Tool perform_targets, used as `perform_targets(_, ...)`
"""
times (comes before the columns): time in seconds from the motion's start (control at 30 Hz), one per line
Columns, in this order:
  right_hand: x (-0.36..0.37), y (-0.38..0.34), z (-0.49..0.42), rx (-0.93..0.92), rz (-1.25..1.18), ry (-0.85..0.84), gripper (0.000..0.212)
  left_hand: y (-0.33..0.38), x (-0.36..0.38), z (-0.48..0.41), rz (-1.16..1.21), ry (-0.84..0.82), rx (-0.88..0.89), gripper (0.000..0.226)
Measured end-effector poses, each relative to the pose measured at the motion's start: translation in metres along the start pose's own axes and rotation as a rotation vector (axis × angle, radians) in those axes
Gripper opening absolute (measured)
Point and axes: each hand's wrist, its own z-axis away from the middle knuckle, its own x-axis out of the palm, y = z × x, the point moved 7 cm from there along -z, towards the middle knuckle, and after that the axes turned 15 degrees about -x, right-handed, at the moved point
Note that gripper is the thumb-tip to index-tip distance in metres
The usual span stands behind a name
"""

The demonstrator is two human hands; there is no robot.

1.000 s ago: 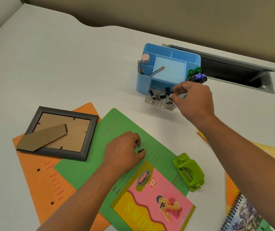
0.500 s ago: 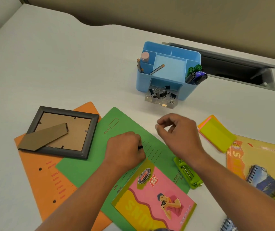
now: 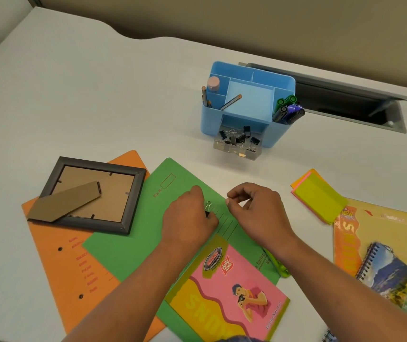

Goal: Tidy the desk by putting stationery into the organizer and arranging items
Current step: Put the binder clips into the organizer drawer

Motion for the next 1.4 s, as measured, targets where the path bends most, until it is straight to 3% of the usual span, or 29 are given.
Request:
perform_targets(0.13, 0.003, 0.004, -0.003, 0.034, -0.122, -0.032, 0.011, 0.007, -0.009, 0.004, 0.087, 0.005, 0.123, 0.025)
perform_targets(0.37, 0.004, -0.004, -0.012, 0.026, -0.315, -0.019, 0.012, 0.02, -0.03, 0.017, 0.191, 0.157, 0.327, 0.03)
perform_targets(0.53, -0.037, -0.021, -0.034, -0.098, -0.229, 0.174, 0.014, -0.002, -0.028, 0.008, 0.17, 0.356, 0.293, 0.043)
perform_targets(0.67, -0.078, -0.024, -0.063, -0.132, -0.081, 0.328, 0.01, -0.029, 0.001, -0.012, 0.011, 0.331, 0.238, 0.048)
perform_targets(0.8, -0.095, -0.022, -0.09, -0.119, 0.053, 0.346, 0.004, -0.029, 0.006, -0.021, -0.014, 0.323, 0.232, 0.048)
perform_targets(0.97, -0.095, -0.021, -0.082, -0.135, 0.096, 0.407, 0.015, -0.027, 0.007, -0.023, -0.047, 0.328, 0.221, 0.047)
perform_targets(1.07, -0.072, -0.021, -0.061, -0.152, 0.041, 0.374, 0.013, -0.026, 0.008, -0.023, -0.076, 0.319, 0.215, 0.047)
perform_targets(1.23, -0.024, -0.017, -0.037, -0.158, 0.048, 0.163, 0.018, -0.027, 0.01, -0.022, -0.091, 0.31, 0.205, 0.048)
perform_targets(1.4, -0.023, -0.009, -0.05, -0.124, 0.092, 0.15, 0.024, -0.028, 0.011, -0.022, -0.095, 0.3, 0.194, 0.047)
